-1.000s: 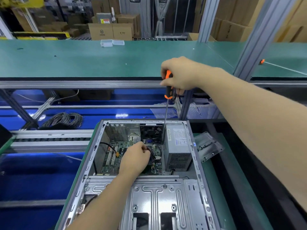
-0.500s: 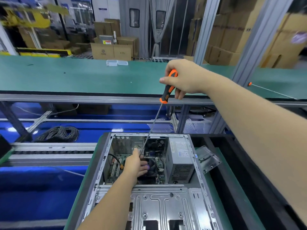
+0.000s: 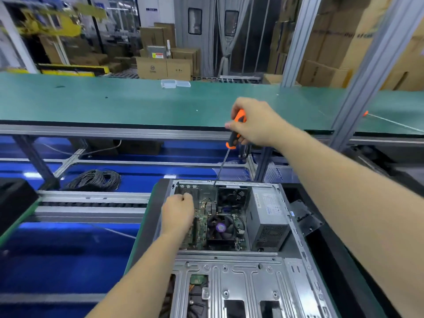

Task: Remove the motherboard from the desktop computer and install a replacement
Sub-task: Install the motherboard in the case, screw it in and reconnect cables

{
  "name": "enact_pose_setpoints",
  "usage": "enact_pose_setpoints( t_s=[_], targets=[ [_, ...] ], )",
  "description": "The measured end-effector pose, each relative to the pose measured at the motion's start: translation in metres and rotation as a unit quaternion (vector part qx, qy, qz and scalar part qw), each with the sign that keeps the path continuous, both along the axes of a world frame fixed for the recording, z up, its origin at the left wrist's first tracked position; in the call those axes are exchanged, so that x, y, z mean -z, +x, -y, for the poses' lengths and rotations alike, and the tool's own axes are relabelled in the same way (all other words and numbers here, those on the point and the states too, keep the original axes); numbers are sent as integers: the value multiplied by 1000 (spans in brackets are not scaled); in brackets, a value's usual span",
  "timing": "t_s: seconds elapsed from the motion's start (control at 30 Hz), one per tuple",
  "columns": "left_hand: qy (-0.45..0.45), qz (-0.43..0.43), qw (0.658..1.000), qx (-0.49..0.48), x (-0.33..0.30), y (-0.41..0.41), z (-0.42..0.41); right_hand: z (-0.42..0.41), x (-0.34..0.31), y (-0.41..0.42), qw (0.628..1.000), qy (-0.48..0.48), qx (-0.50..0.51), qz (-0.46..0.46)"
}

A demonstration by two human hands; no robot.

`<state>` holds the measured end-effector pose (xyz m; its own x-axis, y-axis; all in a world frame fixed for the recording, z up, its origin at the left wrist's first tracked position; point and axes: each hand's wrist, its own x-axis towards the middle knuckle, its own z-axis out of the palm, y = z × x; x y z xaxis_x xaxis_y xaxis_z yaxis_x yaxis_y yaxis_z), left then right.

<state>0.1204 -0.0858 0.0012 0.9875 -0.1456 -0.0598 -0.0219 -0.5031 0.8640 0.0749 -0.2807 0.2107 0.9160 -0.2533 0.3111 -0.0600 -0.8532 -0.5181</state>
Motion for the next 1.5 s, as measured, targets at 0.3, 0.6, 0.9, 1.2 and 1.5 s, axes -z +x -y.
enact_pose_setpoints(
  t_s=[0.3,0.6,0.9,1.2,1.5],
  targets=[
    [254,172,948,83,23,8,-48,-24,58,25,999,-17,-15,-23],
    [294,193,930,105,27,10,-47,-42,71,39,997,-57,-34,-45],
    [285,199,932,102,30,12,-46,-44,64,43,985,-52,-116,-116],
    [301,216,924,96,34,13,-45,-49,45,67,948,-249,88,-180],
    [319,224,916,98,35,13,-43,-32,20,70,939,-179,-79,-283]
  ],
)
